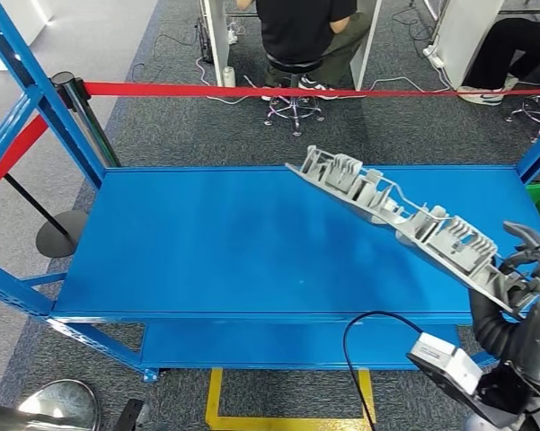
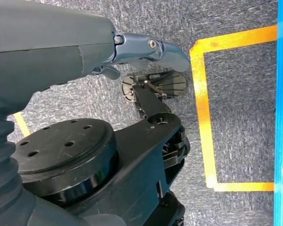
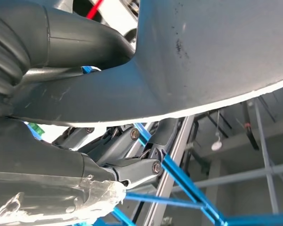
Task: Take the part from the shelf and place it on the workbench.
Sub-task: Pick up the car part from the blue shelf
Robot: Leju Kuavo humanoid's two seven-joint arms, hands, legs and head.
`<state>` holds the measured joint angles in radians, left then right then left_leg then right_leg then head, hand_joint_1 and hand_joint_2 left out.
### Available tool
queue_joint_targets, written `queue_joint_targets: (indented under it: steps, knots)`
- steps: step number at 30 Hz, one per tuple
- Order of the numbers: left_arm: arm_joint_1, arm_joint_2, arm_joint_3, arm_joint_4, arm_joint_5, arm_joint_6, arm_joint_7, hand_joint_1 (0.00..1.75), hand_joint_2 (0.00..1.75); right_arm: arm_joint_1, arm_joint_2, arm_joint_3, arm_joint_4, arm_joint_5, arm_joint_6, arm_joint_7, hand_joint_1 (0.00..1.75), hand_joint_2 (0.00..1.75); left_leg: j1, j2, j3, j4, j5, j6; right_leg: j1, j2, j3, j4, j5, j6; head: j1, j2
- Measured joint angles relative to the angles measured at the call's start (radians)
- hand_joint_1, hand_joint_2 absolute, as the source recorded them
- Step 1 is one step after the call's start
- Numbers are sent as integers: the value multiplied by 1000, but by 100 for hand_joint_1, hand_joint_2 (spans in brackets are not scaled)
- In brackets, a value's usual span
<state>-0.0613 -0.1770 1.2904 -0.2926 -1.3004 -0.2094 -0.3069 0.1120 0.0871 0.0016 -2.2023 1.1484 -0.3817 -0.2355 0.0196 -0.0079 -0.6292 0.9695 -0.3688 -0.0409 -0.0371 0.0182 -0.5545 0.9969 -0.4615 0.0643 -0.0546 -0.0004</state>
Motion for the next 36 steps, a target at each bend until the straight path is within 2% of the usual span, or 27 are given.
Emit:
queue_joint_targets:
  steps: [4,5,7,8,9,10,12,13,14,15,17,18,19,22,23,24,25,27,28,29,30,32,33,34,35,36]
  knots:
    - [0,1,0,0,0,0,-7,0,175,8,9,-12,-22,-37,-1,-21,175,175,-1,0,-1,2,-2,1,-3,0,1,-4,1,2,0,0]
    - [1,2,0,0,0,0,-8,0,175,11,11,-13,-26,-46,-1,-25,175,175,-3,0,0,2,-1,6,-6,1,4,-10,5,6,-1,0]
    - [1,3,0,0,1,-2,-10,0,175,15,17,-17,-34,-74,2,-36,175,175,-4,1,14,-24,13,25,-9,-1,13,-27,11,17,-3,0]
    - [1,2,1,0,2,-5,-12,0,175,16,19,-19,-38,-97,6,-45,175,175,-2,4,26,-45,24,34,-6,-4,13,-23,3,20,-3,0]
    - [0,2,2,0,4,-9,-12,0,175,15,20,-22,-40,-122,12,-55,175,175,0,6,35,-63,33,39,-4,-7,4,2,-20,19,-2,0]
    - [-1,1,4,0,6,-12,-13,0,175,14,21,-25,-43,-150,19,-66,175,175,2,9,39,-72,38,39,-3,-10,-17,51,-56,17,-1,0]
    - [-3,1,6,0,9,-16,-14,0,175,14,23,-32,-47,-191,32,-83,175,175,3,11,35,-70,40,39,-2,-11,-68,183,-126,18,-1,0]
    - [-3,1,7,0,11,-17,-14,0,175,16,23,-36,-49,-202,37,-88,175,175,4,11,30,-66,40,36,-3,-11,-81,223,-138,21,-1,0]
    - [-3,0,8,0,11,-17,-14,0,175,17,24,-39,-50,-207,41,-91,175,175,7,11,24,-61,41,32,-5,-12,-74,223,-130,26,-1,0]
    - [-2,-1,8,0,11,-18,-13,0,175,18,25,-41,-51,-210,43,-93,175,175,13,11,16,-53,42,26,-8,-13,-47,182,-105,32,-1,0]
    - [-1,1,9,-2,11,-18,-12,0,175,16,27,-45,-54,-214,45,-97,175,175,21,8,-1,-30,40,6,-14,-14,24,62,-59,48,1,0]
    - [0,2,9,-3,11,-17,-11,0,175,15,28,-47,-56,-215,46,-99,175,175,22,7,-9,-17,39,-4,-15,-12,42,31,-46,47,1,0]
    - [0,4,10,-4,11,-17,-10,0,175,14,30,-50,-57,-217,48,-102,175,175,20,5,-14,-5,38,-12,-16,-9,43,26,-45,39,2,0]
    - [5,3,12,-5,11,-16,-4,0,175,17,38,-58,-59,-220,54,-106,175,175,19,0,-28,9,46,-23,-16,-4,13,55,-43,0,-4,0]
    - [8,3,12,-5,11,-16,-2,0,175,18,40,-60,-59,-221,55,-107,175,175,21,1,-36,20,31,-24,-15,-4,4,58,-37,-10,-7,0]
    - [9,2,13,-5,11,-16,0,0,175,18,42,-62,-60,-222,57,-107,175,175,21,2,-49,50,-3,-24,-13,-4,-6,58,-28,-20,-8,0]
    - [10,2,13,-5,11,-16,1,0,175,18,44,-65,-62,-223,57,-108,175,175,19,3,-68,103,-54,-22,-10,-5,-18,57,-18,-29,-11,0]
    - [7,1,13,-5,11,-16,2,0,175,19,48,-69,-64,-228,57,-109,175,175,14,3,-108,244,-155,-16,-3,-7,-42,56,1,-38,-12,0]
    - [6,1,13,-5,11,-16,3,0,175,20,50,-71,-64,-231,57,-109,175,175,11,3,-115,295,-181,-12,1,-8,-55,56,10,-40,-13,0]
    - [5,1,13,-5,11,-15,4,0,175,21,53,-74,-65,-235,57,-108,175,175,8,3,-105,314,-185,-7,4,-8,-66,56,17,-40,-12,0]
    - [5,1,13,-5,11,-15,5,0,175,22,55,-77,-65,-241,57,-107,175,175,5,3,-77,298,-173,-1,6,-8,-76,56,25,-40,-12,0]
    - [2,0,13,-5,11,-15,6,0,175,24,60,-85,-69,-255,57,-103,175,175,-2,2,19,189,-137,14,8,-7,-92,56,39,-34,-13,0]
    - [0,0,13,-5,11,-15,7,0,175,25,63,-91,-72,-261,56,-103,175,175,-5,2,68,124,-131,19,10,-7,-96,57,45,-28,-13,0]
    - [-2,-1,13,-5,11,-15,8,0,175,26,66,-97,-76,-265,55,-103,175,175,-8,1,102,75,-133,22,11,-7,-99,56,52,-22,-12,0]
    - [-4,-1,13,-5,11,-15,10,0,175,27,68,-102,-79,-268,54,-103,175,175,-10,1,120,45,-138,23,12,-8,-102,55,60,-14,-13,0]
    - [-4,-2,13,-5,11,-15,11,0,175,27,69,-108,-82,-270,54,-104,175,175,-12,0,123,32,-140,24,12,-9,-103,51,68,-6,-12,0]
